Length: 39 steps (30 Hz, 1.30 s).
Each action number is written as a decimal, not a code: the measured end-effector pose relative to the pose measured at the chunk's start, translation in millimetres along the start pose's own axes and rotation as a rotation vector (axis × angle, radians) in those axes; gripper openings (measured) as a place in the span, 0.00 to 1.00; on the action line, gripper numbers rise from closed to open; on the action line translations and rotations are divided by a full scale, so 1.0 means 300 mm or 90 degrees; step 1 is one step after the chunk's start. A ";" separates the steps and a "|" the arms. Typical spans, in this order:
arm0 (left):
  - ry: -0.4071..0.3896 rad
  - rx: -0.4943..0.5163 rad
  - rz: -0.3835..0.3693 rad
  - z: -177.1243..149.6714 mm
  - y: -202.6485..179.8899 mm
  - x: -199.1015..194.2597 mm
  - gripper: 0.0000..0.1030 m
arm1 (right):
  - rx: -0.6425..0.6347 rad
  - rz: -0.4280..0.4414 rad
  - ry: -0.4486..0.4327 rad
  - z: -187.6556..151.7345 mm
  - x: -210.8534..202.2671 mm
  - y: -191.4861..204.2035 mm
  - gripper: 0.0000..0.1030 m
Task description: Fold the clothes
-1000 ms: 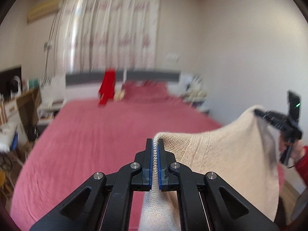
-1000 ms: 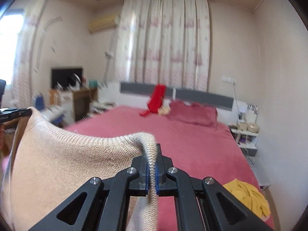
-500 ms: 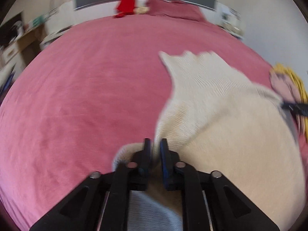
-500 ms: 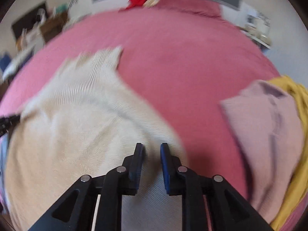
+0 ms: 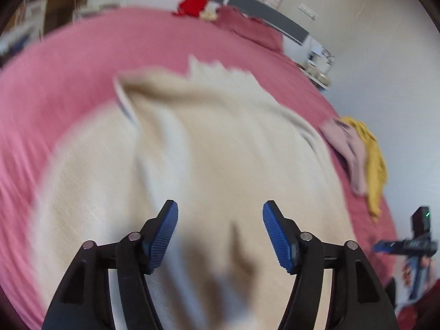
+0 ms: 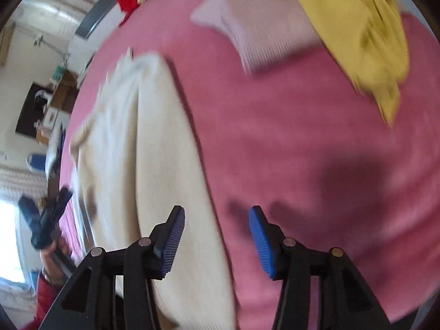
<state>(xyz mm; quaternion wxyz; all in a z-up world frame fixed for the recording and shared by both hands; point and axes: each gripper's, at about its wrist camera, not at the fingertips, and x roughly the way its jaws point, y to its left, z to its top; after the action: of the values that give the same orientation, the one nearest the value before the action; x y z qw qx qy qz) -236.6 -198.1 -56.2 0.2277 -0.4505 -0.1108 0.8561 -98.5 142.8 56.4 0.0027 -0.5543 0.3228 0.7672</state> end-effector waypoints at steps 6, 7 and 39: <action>-0.007 0.023 0.012 -0.244 -0.109 0.073 0.74 | 0.016 0.051 0.069 -0.186 0.051 -0.072 0.51; -0.024 0.043 0.012 -0.263 -0.111 0.068 0.77 | 0.023 0.053 0.092 -0.206 0.073 -0.082 0.52; -0.079 0.046 -0.051 -0.311 -0.073 0.035 0.80 | -0.323 -0.546 -0.113 0.372 -0.359 -0.185 0.03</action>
<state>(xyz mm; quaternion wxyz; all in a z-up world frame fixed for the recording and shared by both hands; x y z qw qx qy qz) -158.7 -175.2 -108.3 0.2703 -0.3837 -0.1119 0.8759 -131.7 280.5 140.7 0.2101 -0.5529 -0.1320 0.7955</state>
